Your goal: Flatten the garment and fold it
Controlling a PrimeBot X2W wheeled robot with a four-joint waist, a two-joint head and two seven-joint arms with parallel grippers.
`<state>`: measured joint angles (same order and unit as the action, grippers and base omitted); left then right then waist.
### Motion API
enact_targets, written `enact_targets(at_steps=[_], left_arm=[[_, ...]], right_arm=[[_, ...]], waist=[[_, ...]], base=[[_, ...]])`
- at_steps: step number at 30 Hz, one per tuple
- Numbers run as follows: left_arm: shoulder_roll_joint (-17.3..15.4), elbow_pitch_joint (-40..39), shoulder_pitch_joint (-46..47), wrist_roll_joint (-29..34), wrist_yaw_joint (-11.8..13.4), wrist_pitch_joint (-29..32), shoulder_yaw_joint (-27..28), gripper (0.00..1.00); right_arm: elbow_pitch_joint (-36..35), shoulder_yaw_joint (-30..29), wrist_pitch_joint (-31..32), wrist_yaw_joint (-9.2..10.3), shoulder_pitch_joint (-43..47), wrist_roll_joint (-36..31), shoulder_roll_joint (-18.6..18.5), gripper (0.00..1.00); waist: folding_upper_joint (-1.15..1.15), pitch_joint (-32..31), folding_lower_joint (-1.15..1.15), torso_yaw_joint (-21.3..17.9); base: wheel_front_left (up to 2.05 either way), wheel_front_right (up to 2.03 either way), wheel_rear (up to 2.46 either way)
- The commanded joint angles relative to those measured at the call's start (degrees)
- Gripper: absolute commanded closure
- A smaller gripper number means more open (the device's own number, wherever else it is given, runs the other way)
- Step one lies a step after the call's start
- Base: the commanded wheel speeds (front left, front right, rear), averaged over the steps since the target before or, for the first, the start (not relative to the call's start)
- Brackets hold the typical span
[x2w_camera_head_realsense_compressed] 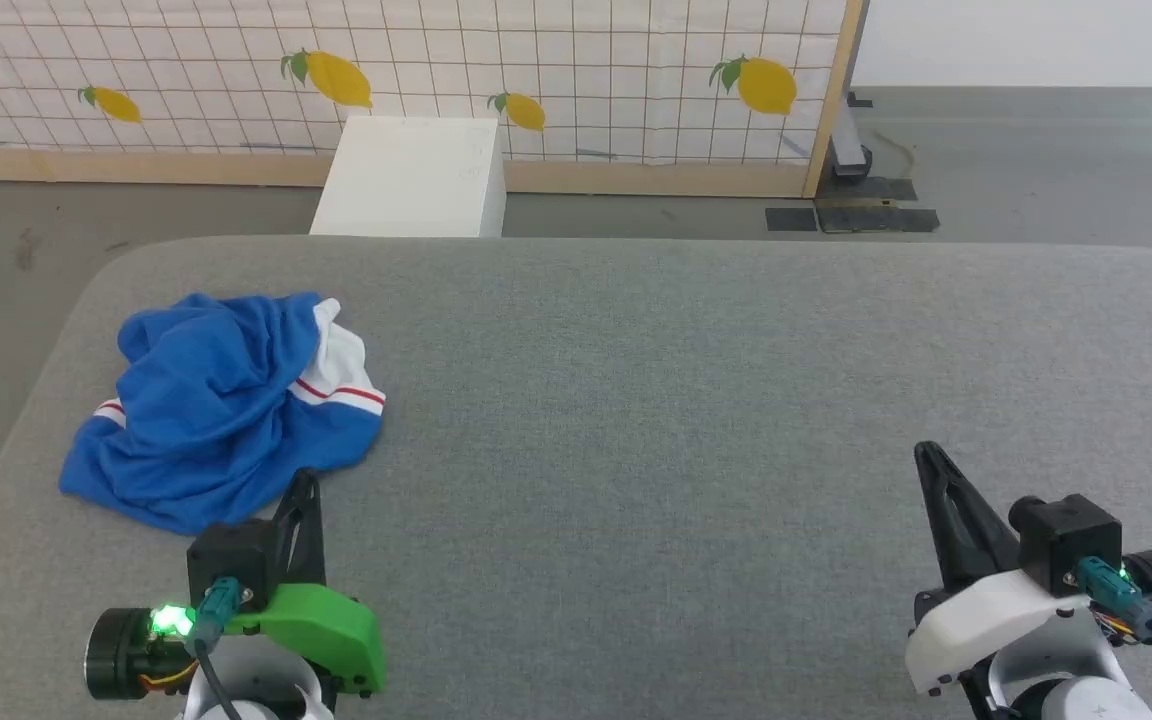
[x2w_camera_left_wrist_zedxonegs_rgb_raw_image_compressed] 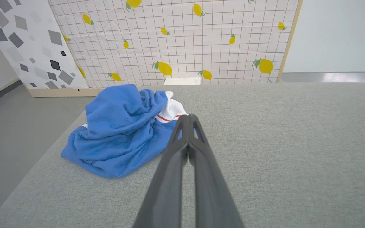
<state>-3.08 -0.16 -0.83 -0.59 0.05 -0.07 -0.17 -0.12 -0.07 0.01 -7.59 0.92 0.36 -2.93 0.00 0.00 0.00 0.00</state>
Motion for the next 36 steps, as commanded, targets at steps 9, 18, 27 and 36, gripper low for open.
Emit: enact_targets(at_steps=[9,18,27,36], left_arm=[[0.2,0.2,0.8,0.6,0.0,0.1,0.2,1.0],[0.2,0.2,0.8,0.6,0.0,0.1,0.2,1.0],[0.0,-0.1,-0.1,-0.1,0.0,-0.2,-0.2,0.0],[0.0,-0.5,-0.5,-0.6,0.2,-1.4,-0.2,0.0]], right_arm=[[0.1,0.1,0.0,0.1,-0.9,-0.4,0.1,1.0],[0.1,0.1,0.0,0.1,-0.9,-0.4,0.1,1.0],[0.1,-0.3,-0.2,0.0,0.0,0.2,0.0,0.0],[1.1,-1.8,-1.5,0.01,0.0,1.7,0.0,0.0]], waist=[[0.0,0.0,0.0,0.0],[0.0,0.0,0.0,0.0],[0.0,0.0,0.0,0.0],[0.0,-0.1,0.0,0.0]], base=[[0.0,0.0,0.0],[0.0,0.0,0.0],[0.0,0.0,0.0],[0.0,0.0,0.0]])
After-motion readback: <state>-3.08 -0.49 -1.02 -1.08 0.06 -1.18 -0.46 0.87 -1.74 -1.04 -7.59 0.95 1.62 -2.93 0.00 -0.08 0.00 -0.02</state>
